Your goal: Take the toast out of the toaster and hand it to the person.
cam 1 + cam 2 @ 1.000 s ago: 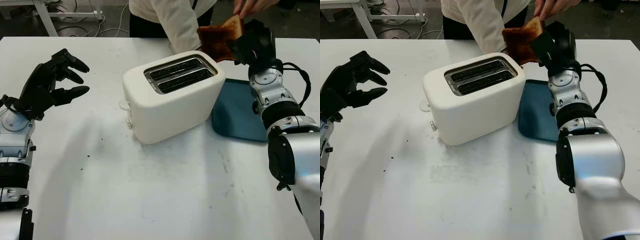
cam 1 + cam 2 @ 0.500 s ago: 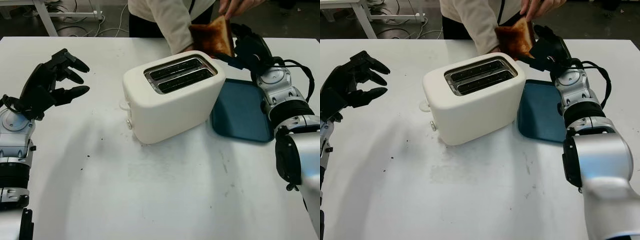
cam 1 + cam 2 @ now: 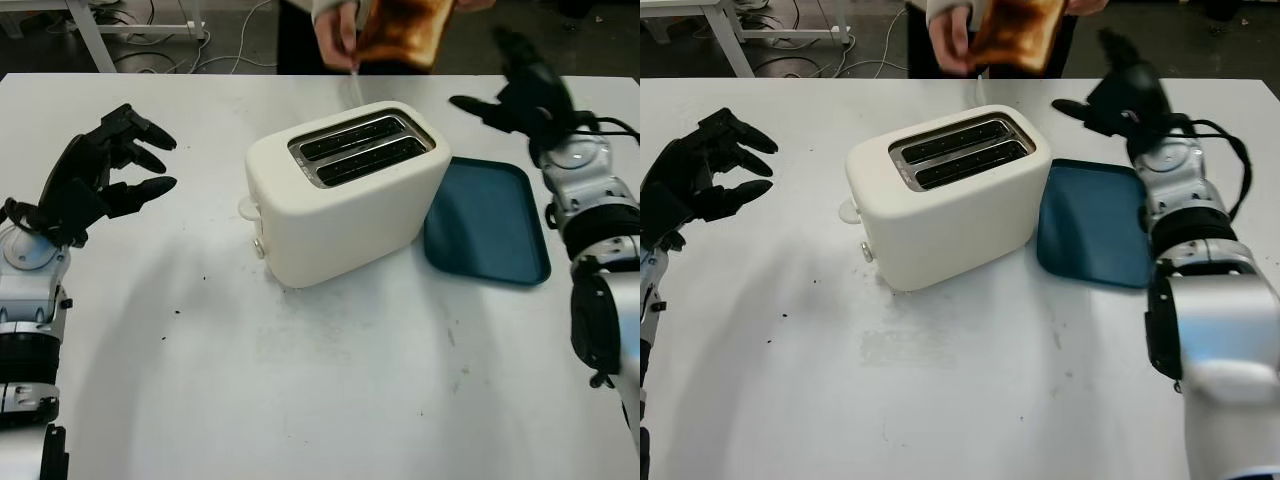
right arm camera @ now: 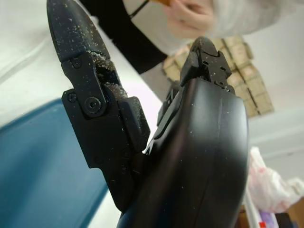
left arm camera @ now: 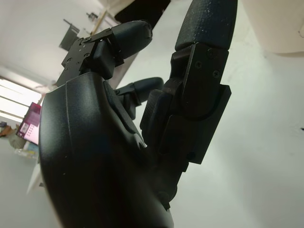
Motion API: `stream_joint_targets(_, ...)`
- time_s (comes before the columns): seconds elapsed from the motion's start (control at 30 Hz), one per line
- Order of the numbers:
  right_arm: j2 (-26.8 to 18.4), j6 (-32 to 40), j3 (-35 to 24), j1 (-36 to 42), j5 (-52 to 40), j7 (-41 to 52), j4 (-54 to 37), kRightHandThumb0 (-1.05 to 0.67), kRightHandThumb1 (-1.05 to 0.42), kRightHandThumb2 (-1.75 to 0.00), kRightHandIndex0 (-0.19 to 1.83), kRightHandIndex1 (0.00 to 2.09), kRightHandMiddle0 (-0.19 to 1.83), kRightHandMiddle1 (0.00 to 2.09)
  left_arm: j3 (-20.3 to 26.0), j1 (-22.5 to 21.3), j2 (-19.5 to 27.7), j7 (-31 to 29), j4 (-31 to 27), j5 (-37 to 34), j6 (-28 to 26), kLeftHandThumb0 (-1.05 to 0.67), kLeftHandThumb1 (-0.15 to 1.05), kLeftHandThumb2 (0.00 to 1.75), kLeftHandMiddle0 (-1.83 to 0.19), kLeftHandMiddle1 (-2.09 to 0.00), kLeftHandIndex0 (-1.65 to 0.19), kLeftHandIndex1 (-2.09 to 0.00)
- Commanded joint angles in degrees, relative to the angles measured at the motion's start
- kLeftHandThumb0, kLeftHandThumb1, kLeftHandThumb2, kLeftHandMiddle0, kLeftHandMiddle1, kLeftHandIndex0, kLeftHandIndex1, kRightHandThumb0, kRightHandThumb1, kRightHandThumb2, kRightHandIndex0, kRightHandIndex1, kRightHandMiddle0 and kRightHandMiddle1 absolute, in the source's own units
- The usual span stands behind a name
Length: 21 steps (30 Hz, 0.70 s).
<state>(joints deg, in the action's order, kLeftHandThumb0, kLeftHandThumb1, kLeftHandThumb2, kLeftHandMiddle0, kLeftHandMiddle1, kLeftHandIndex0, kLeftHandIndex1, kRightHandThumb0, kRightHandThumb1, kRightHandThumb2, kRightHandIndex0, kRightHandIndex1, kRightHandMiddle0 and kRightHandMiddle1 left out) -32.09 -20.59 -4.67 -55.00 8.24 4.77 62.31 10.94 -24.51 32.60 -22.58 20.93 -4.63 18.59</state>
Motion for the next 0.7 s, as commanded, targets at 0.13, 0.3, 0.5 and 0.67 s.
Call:
stream_joint_targets(0.13, 3.1, -3.0, -6.8, 25.9, -9.5, 0.1, -35.9, -0.88, -0.87, -0.01, 0.06, 0.03, 0.06, 0.03, 1.3, 5.6, -1.9, -1.3, -6.1, -4.3, -1.6, -1.05, 0.92, 0.08, -0.21, -1.46, -0.24, -1.34)
stream_joint_targets(0.3, 8.6, -1.7, -6.4, 40.6, -15.3, 1.1, -57.3, -0.83, -0.88, -0.01, 0.07, 0.04, 0.09, 0.04, 1.5, 9.0, -3.7, -1.5, -9.7, -6.8, -3.9, -1.05, 0.92, 0.02, -0.25, -1.41, -0.31, -1.24)
stream_joint_targets(0.5, 14.9, 1.4, -2.9, 55.1, -15.3, 0.9, -74.3, -0.78, -0.86, -0.01, 0.11, 0.05, 0.14, 0.04, 1.5, 12.5, -8.3, -0.3, -11.3, -8.9, -3.7, -1.05, 0.88, 0.01, -0.37, -1.28, -0.42, -1.1)
stream_joint_targets(0.67, 20.7, 5.4, 0.1, 61.6, -19.4, 2.1, -77.8, -0.76, -0.91, -0.05, 0.11, 0.04, 0.15, 0.03, 0.2, 16.9, -15.1, 0.8, -11.8, -9.0, -1.2, -1.05, 0.88, 0.0, -0.44, -1.12, -0.5, -0.94)
